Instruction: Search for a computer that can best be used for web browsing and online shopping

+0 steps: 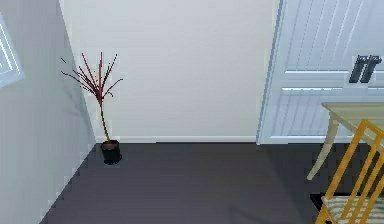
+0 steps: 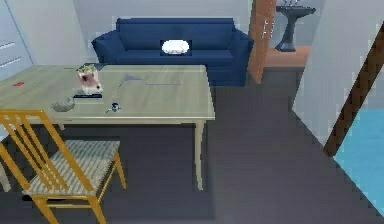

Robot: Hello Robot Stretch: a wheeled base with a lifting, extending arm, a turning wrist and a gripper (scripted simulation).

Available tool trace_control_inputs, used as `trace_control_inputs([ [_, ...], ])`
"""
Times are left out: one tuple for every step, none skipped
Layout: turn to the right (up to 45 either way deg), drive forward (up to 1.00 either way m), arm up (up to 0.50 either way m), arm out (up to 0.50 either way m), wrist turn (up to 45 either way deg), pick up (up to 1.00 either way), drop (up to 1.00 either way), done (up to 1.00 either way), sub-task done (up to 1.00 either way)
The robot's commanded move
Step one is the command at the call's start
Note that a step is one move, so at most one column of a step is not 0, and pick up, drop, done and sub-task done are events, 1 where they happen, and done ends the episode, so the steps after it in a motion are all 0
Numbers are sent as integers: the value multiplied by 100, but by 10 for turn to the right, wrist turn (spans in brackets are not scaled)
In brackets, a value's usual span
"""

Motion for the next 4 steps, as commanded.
trace_control_inputs([
  [60, 0, 0, 0, 0, 0, 0, 0, 0],
  [0, 70, 0, 0, 0, 0, 0, 0, 0],
  [450, 0, 0, 0, 0, 0, 0, 0, 0],
  [180, 0, 0, 0, 0, 0, 0, 0, 0],
])
